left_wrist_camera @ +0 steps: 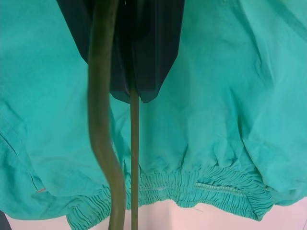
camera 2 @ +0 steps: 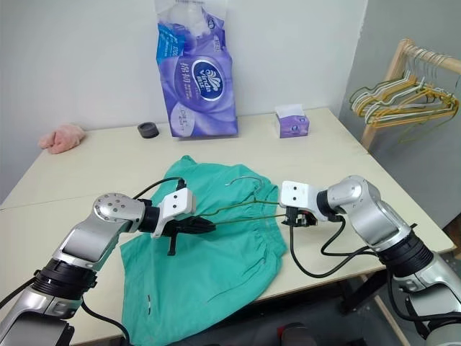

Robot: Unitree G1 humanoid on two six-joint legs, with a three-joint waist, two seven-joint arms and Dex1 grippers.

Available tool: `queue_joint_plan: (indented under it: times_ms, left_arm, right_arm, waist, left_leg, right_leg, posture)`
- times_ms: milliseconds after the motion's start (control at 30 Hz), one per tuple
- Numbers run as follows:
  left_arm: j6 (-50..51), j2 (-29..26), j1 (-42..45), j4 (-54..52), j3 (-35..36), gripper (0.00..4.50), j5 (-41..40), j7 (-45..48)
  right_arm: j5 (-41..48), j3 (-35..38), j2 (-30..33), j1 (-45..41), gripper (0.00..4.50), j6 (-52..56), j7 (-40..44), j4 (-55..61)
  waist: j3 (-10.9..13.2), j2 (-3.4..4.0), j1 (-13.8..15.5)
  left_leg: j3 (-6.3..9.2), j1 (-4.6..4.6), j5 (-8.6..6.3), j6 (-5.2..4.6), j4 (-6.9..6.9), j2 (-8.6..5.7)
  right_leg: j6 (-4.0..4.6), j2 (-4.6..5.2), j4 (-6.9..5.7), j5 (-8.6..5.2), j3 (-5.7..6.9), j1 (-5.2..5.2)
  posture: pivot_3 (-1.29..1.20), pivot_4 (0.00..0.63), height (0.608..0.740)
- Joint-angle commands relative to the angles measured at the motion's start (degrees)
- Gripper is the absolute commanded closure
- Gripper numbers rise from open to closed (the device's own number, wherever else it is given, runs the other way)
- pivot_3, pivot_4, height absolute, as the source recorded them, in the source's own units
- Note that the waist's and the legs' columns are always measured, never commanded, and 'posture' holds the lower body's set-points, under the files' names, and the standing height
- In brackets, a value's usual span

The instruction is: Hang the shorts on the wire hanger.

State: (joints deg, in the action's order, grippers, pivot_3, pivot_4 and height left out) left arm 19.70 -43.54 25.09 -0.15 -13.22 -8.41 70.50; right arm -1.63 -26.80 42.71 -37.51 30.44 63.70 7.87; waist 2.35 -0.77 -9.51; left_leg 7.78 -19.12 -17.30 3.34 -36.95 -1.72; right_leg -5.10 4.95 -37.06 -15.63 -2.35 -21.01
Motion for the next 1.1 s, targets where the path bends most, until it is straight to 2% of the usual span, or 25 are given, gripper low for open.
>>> queue_joint_plan:
  times_ms: [33,133,367,533,633,833,933,1100]
  left_arm:
    - [-0.2,-0.6,1.0,-2.3,0.6,4.50,0.0,-0.2]
    - [-0.1,-0.4,1.1,-2.4,0.7,4.50,0.2,-0.3]
    - [0.7,1.0,1.4,-1.5,1.2,4.50,0.2,-2.0]
    - [0.2,5.0,1.8,1.5,5.3,3.17,-1.6,-7.8]
    - [3.1,7.2,1.7,3.0,11.0,2.30,-6.7,-10.3]
    - [7.9,5.6,-1.1,4.5,19.1,2.30,-12.6,-12.1]
    - [10.3,3.1,-3.1,7.4,23.8,2.30,-15.3,-11.2]
    - [12.6,-0.9,-7.2,4.8,23.0,2.30,-18.8,-3.9]
  right_arm:
    - [-0.8,0.0,-0.2,-1.4,3.47,-1.0,1.2,0.5]
    - [-1.0,0.0,-0.1,-1.0,4.48,-0.6,1.9,1.0]
    - [-1.3,0.4,-0.2,0.2,4.48,0.1,2.4,1.9]
    - [-0.3,2.5,0.2,2.6,4.50,2.8,1.6,2.9]
    - [2.5,5.6,0.6,5.2,4.50,7.8,1.3,5.1]
    - [8.9,12.9,1.5,11.1,4.50,19.7,-0.8,9.8]
    - [14.3,21.1,1.4,17.6,4.50,31.2,-3.4,12.2]
    - [19.6,28.3,2.1,25.3,4.50,42.7,-6.9,13.6]
  waist:
    - [0.0,0.00,0.0]
    - [0.0,0.00,0.0]
    - [0.0,0.00,0.0]
    - [0.0,-0.03,0.1]
    - [0.0,-0.04,0.1]
    - [0.0,-0.05,-0.1]
    - [0.0,-0.06,0.0]
    - [-0.1,-0.05,0.2]
  left_leg:
    - [0.00,0.00,0.00,0.00,0.00,0.00]
    - [-0.01,-0.02,0.00,0.00,0.00,-0.01]
    - [0.00,-0.04,0.00,0.00,-0.01,0.00]
    - [0.02,-0.06,0.00,0.00,-0.03,-0.01]
    - [0.02,-0.11,0.00,0.00,-0.05,-0.01]
    - [0.04,-0.23,0.01,0.01,-0.04,0.01]
    - [0.07,-0.27,0.01,0.01,-0.06,0.01]
    - [0.03,-0.32,0.00,0.00,-0.08,-0.03]
  right_leg:
    - [0.00,0.00,0.00,0.00,-0.01,0.00]
    - [0.00,0.00,0.00,0.00,-0.01,-0.02]
    - [0.00,0.00,-0.01,0.00,-0.01,-0.04]
    - [0.00,0.01,-0.01,0.00,-0.01,-0.04]
    - [-0.01,0.02,-0.02,0.01,-0.01,-0.09]
    - [-0.01,0.02,-0.02,0.02,-0.01,-0.22]
    - [-0.01,0.02,-0.03,0.02,0.01,-0.23]
    - [-0.02,0.04,-0.05,0.03,-0.01,-0.27]
  posture:
    - [-0.16,0.000,0.740]
    - [-0.16,0.000,0.740]
    - [-0.17,0.000,0.740]
    - [-0.17,0.000,0.740]
    - [-0.17,0.000,0.740]
    - [-0.18,0.000,0.740]
    - [-0.19,0.000,0.740]
    - [-0.20,0.000,0.740]
